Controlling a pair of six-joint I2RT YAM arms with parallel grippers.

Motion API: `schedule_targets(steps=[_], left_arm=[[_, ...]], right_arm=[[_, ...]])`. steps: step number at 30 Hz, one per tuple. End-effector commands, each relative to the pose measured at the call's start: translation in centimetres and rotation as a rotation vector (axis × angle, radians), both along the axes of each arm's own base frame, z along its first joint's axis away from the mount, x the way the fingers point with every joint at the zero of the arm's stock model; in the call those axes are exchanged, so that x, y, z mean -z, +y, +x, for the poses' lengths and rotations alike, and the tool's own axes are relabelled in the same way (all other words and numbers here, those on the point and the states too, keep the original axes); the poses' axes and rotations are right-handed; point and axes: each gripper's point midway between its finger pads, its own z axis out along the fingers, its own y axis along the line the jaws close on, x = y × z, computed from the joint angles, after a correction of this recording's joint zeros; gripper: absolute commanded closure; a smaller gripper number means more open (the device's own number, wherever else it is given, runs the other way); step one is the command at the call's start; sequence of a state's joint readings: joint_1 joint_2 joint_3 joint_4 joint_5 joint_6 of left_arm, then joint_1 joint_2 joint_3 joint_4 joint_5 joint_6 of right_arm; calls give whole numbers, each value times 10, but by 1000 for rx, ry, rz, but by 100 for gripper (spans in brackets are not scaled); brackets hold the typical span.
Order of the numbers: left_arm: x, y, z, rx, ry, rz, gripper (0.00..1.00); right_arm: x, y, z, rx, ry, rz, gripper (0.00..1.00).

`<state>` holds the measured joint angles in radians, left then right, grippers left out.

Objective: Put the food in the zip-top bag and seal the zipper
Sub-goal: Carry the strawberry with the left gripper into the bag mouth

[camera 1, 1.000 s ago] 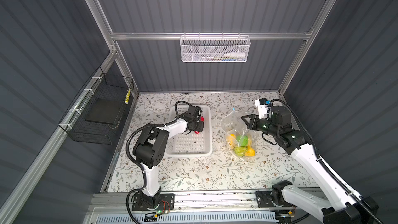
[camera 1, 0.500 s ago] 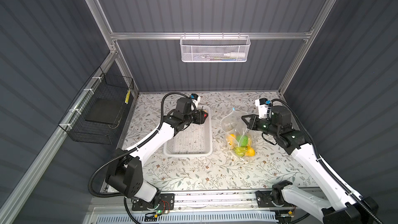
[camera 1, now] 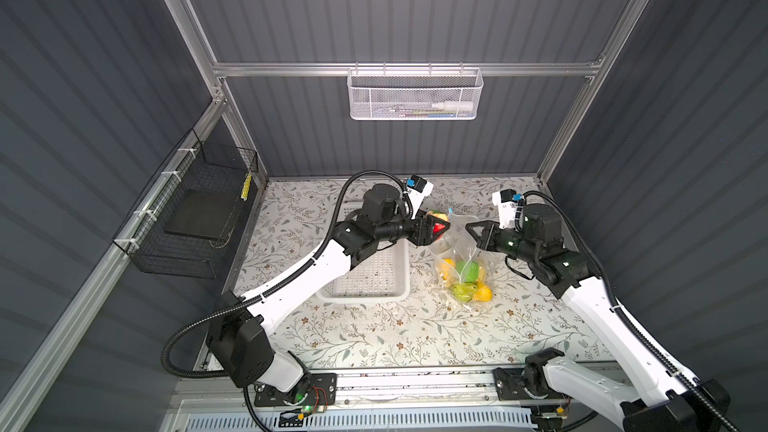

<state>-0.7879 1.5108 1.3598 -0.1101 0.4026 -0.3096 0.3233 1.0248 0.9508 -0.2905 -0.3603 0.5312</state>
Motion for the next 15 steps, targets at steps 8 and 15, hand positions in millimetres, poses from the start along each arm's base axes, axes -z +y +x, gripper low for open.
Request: schedule_targets(steps=[8, 15], left_arm=[[23, -38, 2, 37, -19, 79, 48], [52, -36, 19, -64, -9, 159, 48]], right_arm=[[-16, 4, -2, -18, -42, 24, 100], [-15, 2, -5, -15, -45, 21, 100]])
